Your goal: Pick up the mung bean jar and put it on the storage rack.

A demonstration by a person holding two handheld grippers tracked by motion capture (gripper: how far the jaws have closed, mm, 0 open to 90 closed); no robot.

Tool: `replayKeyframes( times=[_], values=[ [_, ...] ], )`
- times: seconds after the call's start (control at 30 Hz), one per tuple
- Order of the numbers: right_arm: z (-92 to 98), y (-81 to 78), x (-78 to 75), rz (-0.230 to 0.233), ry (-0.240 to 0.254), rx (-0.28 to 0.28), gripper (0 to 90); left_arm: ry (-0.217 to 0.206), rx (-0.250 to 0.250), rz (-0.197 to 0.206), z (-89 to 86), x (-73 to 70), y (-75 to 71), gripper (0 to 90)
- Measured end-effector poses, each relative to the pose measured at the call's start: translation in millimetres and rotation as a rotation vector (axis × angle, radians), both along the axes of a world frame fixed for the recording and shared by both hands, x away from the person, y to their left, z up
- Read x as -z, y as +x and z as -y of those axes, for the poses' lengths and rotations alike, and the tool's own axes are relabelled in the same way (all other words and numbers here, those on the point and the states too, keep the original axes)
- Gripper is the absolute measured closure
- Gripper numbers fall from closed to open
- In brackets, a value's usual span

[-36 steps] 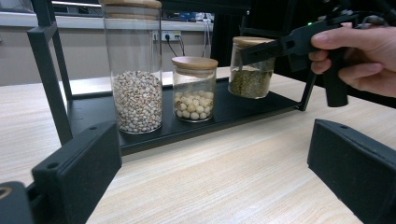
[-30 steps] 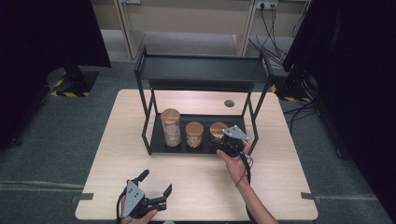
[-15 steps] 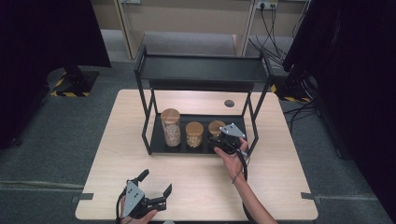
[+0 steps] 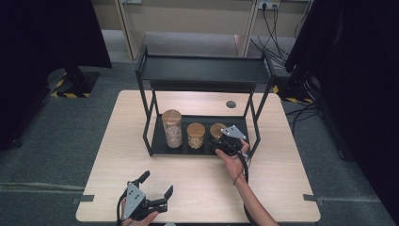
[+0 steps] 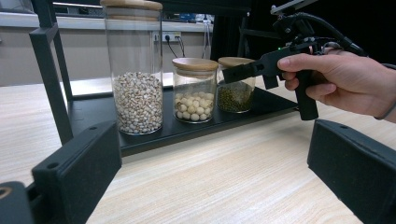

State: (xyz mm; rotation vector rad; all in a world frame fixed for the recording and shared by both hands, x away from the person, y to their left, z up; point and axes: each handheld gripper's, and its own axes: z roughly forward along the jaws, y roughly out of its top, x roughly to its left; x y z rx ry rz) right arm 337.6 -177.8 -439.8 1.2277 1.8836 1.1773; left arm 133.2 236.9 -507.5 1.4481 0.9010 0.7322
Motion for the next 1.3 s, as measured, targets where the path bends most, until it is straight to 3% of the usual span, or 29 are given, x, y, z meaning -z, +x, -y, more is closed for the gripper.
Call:
replayKeyframes(
  times=[0.37, 0.77, 1.3],
  values=[
    [7.7, -11.9, -6.7, -0.003, 0.056, 0.023, 4.9, -0.001, -0.001, 0.002, -0.1, -0.1, -0.1, 2.4],
    [29.6, -47.0, -12.8, 0.058, 0.119, -0.032, 2.0, 0.005, 0.0, -0.002, 0.6, 0.0, 0.2, 2.4],
    [34.7, -81.8, -10.7, 0.122, 0.131, -0.103, 1.6, 0.004, -0.001, -0.001, 0.5, -0.1, 0.0, 2.4]
  ],
)
